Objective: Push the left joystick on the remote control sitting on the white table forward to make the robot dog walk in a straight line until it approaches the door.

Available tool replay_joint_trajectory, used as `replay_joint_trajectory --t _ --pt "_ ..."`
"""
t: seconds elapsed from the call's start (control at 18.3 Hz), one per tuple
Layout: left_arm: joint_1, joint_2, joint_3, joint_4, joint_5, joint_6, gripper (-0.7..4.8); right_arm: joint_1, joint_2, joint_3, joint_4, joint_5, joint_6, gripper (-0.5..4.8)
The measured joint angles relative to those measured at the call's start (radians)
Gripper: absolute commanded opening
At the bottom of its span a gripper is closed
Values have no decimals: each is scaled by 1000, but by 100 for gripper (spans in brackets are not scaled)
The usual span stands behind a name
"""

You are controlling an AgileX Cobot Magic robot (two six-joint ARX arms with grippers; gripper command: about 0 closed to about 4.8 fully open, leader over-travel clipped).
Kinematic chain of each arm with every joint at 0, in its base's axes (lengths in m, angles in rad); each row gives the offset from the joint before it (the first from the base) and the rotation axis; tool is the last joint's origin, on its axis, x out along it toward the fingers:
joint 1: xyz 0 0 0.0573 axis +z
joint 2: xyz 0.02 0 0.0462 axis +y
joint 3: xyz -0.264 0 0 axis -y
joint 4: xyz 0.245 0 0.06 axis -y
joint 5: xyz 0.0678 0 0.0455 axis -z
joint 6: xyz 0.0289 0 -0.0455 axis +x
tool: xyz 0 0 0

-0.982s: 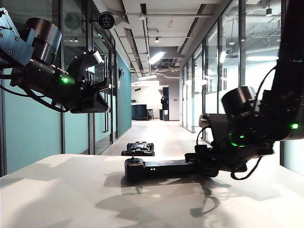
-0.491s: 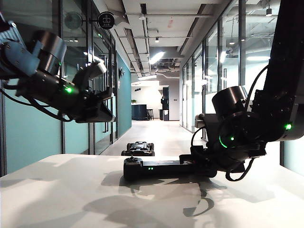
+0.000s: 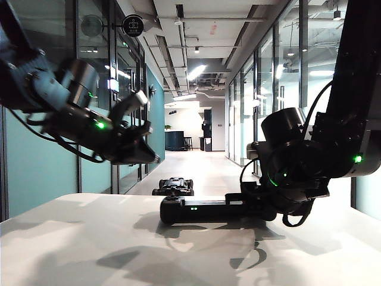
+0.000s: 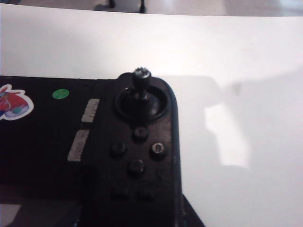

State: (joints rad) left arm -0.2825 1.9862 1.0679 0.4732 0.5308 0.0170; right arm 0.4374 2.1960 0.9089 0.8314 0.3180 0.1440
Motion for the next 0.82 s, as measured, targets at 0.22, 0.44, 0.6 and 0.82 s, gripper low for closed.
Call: replay_joint_trajectory --t 0.22,0.44,0.6,0.82 --pt "1 74 66 -31 50 31 -6 1 0 0 2 -4 -1 201" --pt "0 148 103 -51 71 55 -6 1 0 0 2 -4 -2 201" --pt "0 188 156 -59 79 58 -6 1 0 0 2 -4 -2 201" --pt "0 248 253 -116 97 71 -6 1 0 0 2 -4 -2 201"
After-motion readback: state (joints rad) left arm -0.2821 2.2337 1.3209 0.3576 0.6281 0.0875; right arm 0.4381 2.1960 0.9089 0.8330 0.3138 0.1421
